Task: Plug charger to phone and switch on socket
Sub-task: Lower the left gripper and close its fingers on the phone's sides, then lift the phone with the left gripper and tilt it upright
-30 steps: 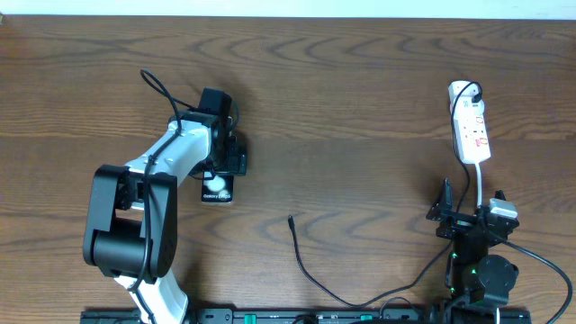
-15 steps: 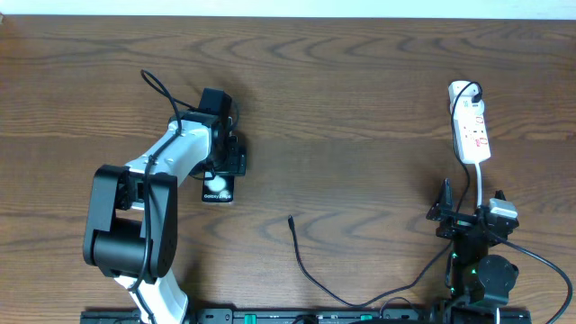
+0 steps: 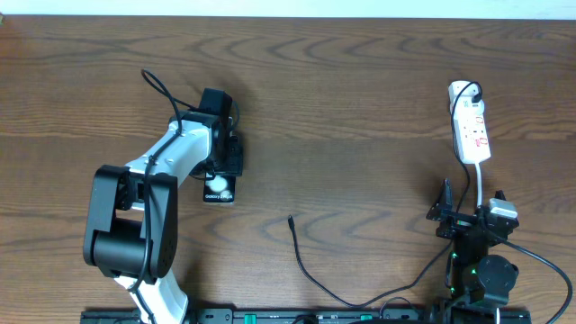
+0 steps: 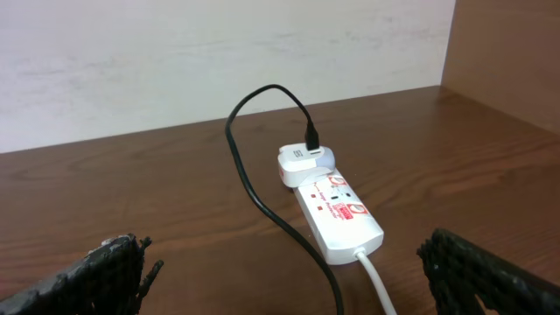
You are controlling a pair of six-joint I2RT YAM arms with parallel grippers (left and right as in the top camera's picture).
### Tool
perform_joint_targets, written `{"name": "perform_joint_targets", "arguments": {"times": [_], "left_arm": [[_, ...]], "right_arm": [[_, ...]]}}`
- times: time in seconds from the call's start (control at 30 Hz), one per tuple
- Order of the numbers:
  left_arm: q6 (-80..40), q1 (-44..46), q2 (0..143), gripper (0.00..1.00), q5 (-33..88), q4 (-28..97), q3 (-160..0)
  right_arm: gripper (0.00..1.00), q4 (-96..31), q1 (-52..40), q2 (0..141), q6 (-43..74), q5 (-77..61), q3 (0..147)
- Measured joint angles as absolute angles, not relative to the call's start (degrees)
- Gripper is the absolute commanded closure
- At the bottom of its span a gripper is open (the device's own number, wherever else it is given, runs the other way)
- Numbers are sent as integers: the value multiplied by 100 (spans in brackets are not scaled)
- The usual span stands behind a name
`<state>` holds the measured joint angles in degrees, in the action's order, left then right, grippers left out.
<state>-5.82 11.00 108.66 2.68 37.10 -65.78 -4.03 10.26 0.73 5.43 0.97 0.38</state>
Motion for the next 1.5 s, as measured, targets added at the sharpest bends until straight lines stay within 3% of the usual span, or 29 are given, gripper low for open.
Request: {"name": "perform_joint_targets", "arguments": {"times": [0.33,0.47,1.5], "left_arm": [[-589,1100,10866,71,268,3712,-6578],[-589,1100,10866,92,268,3706,-6578],[-572,1098,10930,93,189,3863,-6761]], "right_arm": [[1,-403,1026,73,541,99,38],[1,-403,1026,73,541,99,38],[1,-403,1026,73,543,97,38]]}}
